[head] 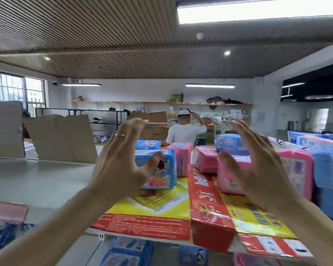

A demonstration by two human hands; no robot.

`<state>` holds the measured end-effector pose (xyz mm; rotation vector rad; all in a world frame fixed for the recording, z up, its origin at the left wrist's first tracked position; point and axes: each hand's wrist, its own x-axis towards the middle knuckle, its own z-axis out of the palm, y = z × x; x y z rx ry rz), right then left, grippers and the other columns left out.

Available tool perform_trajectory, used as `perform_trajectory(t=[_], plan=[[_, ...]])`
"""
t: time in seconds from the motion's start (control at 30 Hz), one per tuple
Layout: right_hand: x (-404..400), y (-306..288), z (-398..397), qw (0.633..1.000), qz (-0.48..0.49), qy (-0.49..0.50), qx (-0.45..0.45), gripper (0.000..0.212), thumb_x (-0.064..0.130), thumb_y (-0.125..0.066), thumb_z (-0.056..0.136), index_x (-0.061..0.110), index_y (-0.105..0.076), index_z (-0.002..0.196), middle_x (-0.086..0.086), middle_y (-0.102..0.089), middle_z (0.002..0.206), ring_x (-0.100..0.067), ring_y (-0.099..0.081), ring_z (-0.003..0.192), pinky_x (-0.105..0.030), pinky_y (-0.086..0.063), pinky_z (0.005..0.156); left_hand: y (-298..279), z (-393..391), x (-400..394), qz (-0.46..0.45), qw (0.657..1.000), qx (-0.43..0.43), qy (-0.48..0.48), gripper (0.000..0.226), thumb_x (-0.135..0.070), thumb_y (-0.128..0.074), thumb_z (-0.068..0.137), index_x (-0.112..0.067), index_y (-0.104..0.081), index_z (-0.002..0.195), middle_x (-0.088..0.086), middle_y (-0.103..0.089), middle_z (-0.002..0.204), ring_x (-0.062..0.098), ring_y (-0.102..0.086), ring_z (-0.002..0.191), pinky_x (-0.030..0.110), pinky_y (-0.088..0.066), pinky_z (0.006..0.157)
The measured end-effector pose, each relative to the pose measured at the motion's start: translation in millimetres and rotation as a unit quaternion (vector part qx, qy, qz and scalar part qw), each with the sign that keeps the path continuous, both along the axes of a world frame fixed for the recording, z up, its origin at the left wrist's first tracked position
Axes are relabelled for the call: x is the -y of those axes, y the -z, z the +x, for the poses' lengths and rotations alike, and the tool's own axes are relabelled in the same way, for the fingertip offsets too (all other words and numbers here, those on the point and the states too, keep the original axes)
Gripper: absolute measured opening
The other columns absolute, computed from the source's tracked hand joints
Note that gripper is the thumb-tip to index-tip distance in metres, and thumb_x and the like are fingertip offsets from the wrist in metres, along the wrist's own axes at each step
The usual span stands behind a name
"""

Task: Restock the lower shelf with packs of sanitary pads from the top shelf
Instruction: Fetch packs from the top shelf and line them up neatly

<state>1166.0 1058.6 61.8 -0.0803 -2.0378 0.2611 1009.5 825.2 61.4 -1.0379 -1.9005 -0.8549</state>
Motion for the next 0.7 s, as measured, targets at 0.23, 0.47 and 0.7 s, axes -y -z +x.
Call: perform_trajectory(t=[0.23, 0.47, 0.7], plan=[[22.6, -14.1, -71.2, 0.996, 0.000, 0.022, 0.083, 0.073, 0.050, -0.057, 0.095, 0.024, -0.028, 0.157, 0.005, -0.031, 0.162, -0.016, -0.024, 0.149, -0.031, -0.021, 0.114, -2.8, -70.7, 13.4, -0.083, 0.996, 0.038, 0.002, 0.090, -0.067, -0.067, 0.076, -0.028, -0.031, 0.149, -0.009, -0.033, 0.150, 0.020, -0.048, 0.129, 0.043, -0.048, 0.097], [26.8, 4.1, -118.0, 0.988, -0.006, 0.040, 0.149, 0.075, 0.051, -0.057, 0.094, 0.024, -0.026, 0.156, 0.002, -0.031, 0.162, -0.026, -0.029, 0.147, -0.046, -0.032, 0.115, 24.7, -116.7, 12.5, -0.121, 0.978, 0.164, -0.039, 0.104, -0.063, -0.078, 0.071, -0.025, -0.025, 0.152, 0.002, -0.034, 0.151, 0.025, -0.044, 0.134, 0.049, -0.043, 0.105], [21.9, 24.8, -138.9, 0.968, -0.041, 0.037, 0.246, 0.079, 0.053, -0.060, 0.092, 0.032, -0.020, 0.157, -0.006, -0.054, 0.144, -0.029, -0.050, 0.129, -0.043, -0.045, 0.102, 32.6, -127.6, 8.0, -0.166, 0.955, 0.245, 0.008, 0.096, -0.047, -0.078, 0.081, -0.033, -0.020, 0.155, 0.005, -0.052, 0.143, 0.025, -0.059, 0.118, 0.033, -0.040, 0.086]])
